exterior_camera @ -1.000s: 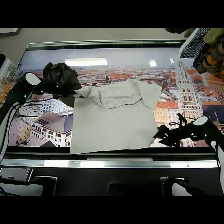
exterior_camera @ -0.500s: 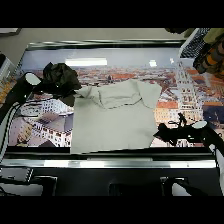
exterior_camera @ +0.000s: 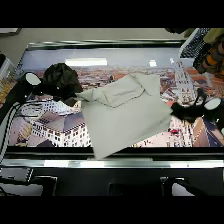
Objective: Fold the clothes and pants, and hang the long-sleeved shirts on hangers.
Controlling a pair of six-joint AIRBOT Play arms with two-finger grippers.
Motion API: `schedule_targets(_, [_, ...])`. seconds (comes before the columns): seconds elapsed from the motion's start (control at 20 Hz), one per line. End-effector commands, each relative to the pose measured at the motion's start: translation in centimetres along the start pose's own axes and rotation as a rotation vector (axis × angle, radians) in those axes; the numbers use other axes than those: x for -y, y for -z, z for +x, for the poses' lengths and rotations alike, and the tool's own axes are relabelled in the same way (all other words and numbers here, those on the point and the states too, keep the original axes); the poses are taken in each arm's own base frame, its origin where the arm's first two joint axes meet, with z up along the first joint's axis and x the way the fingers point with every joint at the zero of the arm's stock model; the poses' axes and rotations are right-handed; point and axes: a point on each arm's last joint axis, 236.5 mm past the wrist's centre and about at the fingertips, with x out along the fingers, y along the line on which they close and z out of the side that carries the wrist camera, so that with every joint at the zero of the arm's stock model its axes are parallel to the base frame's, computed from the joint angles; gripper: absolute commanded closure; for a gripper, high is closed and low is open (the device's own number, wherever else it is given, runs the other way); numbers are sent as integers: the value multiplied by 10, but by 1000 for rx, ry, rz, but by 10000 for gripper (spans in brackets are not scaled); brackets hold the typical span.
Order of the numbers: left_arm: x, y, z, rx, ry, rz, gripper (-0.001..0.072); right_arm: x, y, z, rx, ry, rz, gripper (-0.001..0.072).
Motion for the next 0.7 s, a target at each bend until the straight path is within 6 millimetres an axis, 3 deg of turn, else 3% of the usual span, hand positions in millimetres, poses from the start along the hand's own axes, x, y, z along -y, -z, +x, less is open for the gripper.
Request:
schedule_targets(0.0, [4,32,2,-128,-5,15,688,2,-123,-52,277,139,2,680])
schedule_targets(0.1, [10,48,6,-185,-6,31,688,-13,-167,-54,341,102,73,680])
schedule_targets(0.15, [12,52,8,-201,-6,37,688,-18,-176,-46,332,79,106,680])
schedule_targets(0.2, [15,55,10,-207,-6,43,688,-26,-173,-29,278,37,141,680])
schedule_targets(0.3, [19,58,12,-211,-4,53,688,-35,-145,3,121,-19,200,667])
schedule_targets(0.4, [20,59,13,-213,-4,57,688,-34,-125,13,30,-15,200,469])
schedule_targets(0.45, [20,59,13,-213,-4,56,688,-34,-121,8,18,-14,149,384])
schedule_targets(0.65, [19,59,12,-213,-4,56,688,-20,-98,-44,-45,6,-67,331])
